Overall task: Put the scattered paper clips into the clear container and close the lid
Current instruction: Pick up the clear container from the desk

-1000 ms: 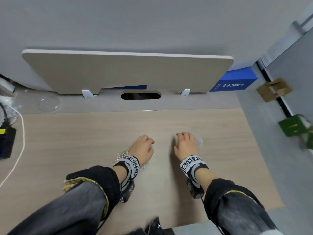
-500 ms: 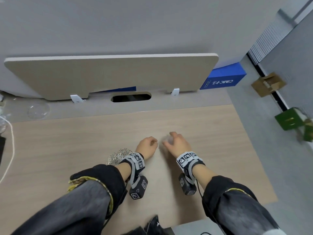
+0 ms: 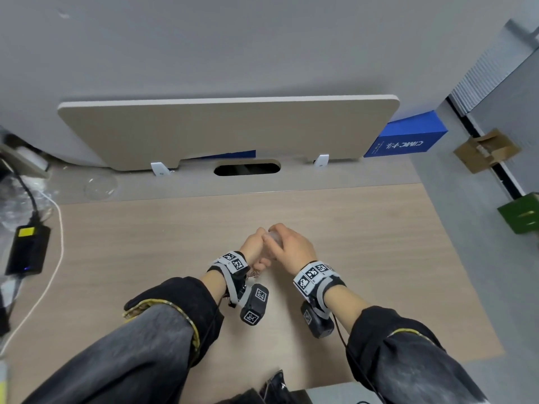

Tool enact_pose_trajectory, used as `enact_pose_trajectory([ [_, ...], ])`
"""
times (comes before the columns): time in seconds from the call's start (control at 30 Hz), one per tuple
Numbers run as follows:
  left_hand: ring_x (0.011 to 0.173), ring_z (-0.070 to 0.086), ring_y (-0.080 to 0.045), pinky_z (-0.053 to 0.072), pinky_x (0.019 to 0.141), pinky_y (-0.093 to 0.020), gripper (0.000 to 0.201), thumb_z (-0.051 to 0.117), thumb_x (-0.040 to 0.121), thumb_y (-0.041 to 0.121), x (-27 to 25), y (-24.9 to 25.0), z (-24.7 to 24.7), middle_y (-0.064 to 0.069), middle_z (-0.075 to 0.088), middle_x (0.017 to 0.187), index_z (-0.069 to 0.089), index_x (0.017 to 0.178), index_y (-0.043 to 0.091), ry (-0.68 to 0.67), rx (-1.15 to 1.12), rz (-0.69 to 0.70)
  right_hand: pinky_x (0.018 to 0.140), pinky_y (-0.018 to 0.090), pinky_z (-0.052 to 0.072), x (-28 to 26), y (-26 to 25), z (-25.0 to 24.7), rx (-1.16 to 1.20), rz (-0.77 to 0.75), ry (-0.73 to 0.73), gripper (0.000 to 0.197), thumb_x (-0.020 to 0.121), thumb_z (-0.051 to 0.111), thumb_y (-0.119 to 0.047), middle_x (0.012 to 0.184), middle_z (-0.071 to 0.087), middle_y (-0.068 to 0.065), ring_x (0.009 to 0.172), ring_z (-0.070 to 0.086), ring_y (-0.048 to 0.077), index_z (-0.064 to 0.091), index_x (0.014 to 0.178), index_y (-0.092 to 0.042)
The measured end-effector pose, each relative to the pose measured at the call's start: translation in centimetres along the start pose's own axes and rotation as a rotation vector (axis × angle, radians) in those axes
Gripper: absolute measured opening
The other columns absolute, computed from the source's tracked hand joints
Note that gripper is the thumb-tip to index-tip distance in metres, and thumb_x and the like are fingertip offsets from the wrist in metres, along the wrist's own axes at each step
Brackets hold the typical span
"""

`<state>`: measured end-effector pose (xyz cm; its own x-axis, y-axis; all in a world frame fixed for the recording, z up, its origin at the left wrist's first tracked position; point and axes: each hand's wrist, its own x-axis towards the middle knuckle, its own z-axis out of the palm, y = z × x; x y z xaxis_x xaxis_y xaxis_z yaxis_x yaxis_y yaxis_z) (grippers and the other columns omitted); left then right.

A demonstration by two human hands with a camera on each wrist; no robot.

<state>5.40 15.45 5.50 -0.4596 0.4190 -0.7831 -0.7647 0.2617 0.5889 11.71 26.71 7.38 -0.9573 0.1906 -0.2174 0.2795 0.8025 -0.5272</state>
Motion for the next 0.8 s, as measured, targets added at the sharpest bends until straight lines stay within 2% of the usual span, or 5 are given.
enact_pose_trajectory([
  [0.17, 0.038, 0.024, -0.009, 0.015, 0.032, -0.013, 0.031, 0.026, 0.098, 0.034, -0.2, -1.7, -3.5, 0.0, 0.048, 0.046, 0.045, 0.085, 0.013, 0.056, -0.076, -0.047, 0.084, 0.032, 0.049, -0.8, 0.2, 1.1, 0.03, -0.227, -0.046, 0.045, 0.09, 0.047, -0.056, 0.117, 0.052, -0.003, 0.101, 0.054, 0.015, 0.044, 0.128, -0.032],
  [0.27, 0.035, 0.027, -0.011, 0.019, 0.034, -0.013, 0.022, 0.034, 0.088, 0.028, -0.2, -2.5, -5.7, -0.007, 0.053, 0.057, 0.048, 0.08, 0.013, 0.134, -0.167, -0.016, 0.081, 0.035, 0.052, -0.5, 1.7, 2.3, 0.176, -0.073, 0.034, 0.043, 0.082, 0.064, -0.047, 0.115, 0.052, -0.005, 0.088, 0.06, 0.015, 0.046, 0.116, -0.028],
  [0.37, 0.034, 0.035, -0.013, 0.021, 0.036, -0.013, 0.031, 0.032, 0.093, 0.03, -0.8, -3.0, -7.1, -0.011, 0.058, 0.063, 0.052, 0.082, 0.009, 0.145, -0.283, 0.02, 0.066, 0.031, 0.045, 0.0, 3.3, 3.4, 0.112, 0.14, 0.038, 0.039, 0.074, 0.073, -0.045, 0.092, 0.055, -0.007, 0.077, 0.056, 0.015, 0.045, 0.091, -0.025],
  [0.5, 0.037, 0.037, -0.012, 0.02, 0.04, -0.015, 0.051, 0.024, 0.1, 0.044, -1.3, -4.4, -8.5, -0.01, 0.063, 0.067, 0.058, 0.09, 0.008, 0.107, -0.314, 0.009, 0.064, 0.03, 0.039, -0.1, 4.4, 4.9, -0.086, 0.202, 0.064, 0.032, 0.075, 0.068, -0.047, 0.085, 0.058, -0.004, 0.092, 0.054, 0.022, 0.05, 0.078, -0.021],
  [0.8, 0.035, 0.044, -0.014, 0.026, 0.037, -0.015, 0.049, 0.025, 0.104, 0.043, -1.7, -5.8, -11.1, -0.015, 0.058, 0.078, 0.058, 0.095, 0.007, 0.208, -0.428, 0.045, 0.083, 0.038, 0.046, -0.1, 3.4, 5.3, -0.264, 0.073, 0.083, 0.047, 0.078, 0.068, -0.045, 0.119, 0.053, 0.007, 0.106, 0.051, 0.029, 0.054, 0.111, -0.013],
])
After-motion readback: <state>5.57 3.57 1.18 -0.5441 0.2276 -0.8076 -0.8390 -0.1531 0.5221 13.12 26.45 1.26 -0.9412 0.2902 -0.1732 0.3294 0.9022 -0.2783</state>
